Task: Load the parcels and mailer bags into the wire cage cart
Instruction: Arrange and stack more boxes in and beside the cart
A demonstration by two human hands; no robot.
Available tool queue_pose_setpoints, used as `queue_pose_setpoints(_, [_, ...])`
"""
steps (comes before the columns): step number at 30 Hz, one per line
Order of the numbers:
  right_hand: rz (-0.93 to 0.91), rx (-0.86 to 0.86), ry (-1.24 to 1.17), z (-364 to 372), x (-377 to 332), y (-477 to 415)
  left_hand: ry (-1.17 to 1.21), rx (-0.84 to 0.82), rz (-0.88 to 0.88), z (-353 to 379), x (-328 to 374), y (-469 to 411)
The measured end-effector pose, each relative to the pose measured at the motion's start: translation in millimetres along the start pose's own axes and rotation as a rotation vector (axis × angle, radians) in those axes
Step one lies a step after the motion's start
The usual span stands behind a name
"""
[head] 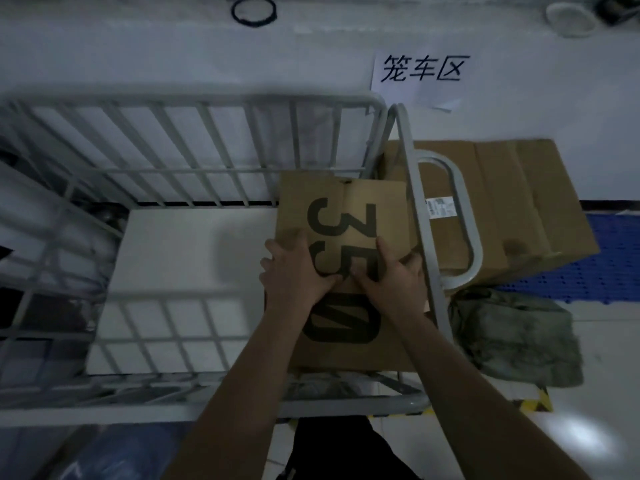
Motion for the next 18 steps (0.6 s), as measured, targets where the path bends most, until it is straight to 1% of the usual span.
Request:
queue_pose_setpoints(5, [0.004,-0.085,-0.013,47.8,9.9,-4.2,0.061,-0.074,-0.057,47.9,-37.0,-11.3])
queue_pose_setpoints(7, [0.011,-0.121,-0.030,63.9,14.3,-10.4,0.070,-0.094,-0.051,61.3,-44.7,-17.0])
queue_pose_setpoints(13, [0.031,-0.173,-0.098,93.8,20.6,-25.1,0.030,-0.095,-0.013,81.5,-58.9,-31.6])
queue_pose_setpoints(18, [0.034,-0.208,-0.086,111.8,22.5,-24.1,0.062,-0.152,-0.062,97.1,-77.0,-37.2])
Point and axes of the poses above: each hand's wrist, its own y-axis away from the middle knuckle, its own z-axis out of the palm, x = y × z, the point moved 8 cm from there along -y, towards the middle knuckle, and after that the axes turned 7 degrees about y, right-handed, at the moved point
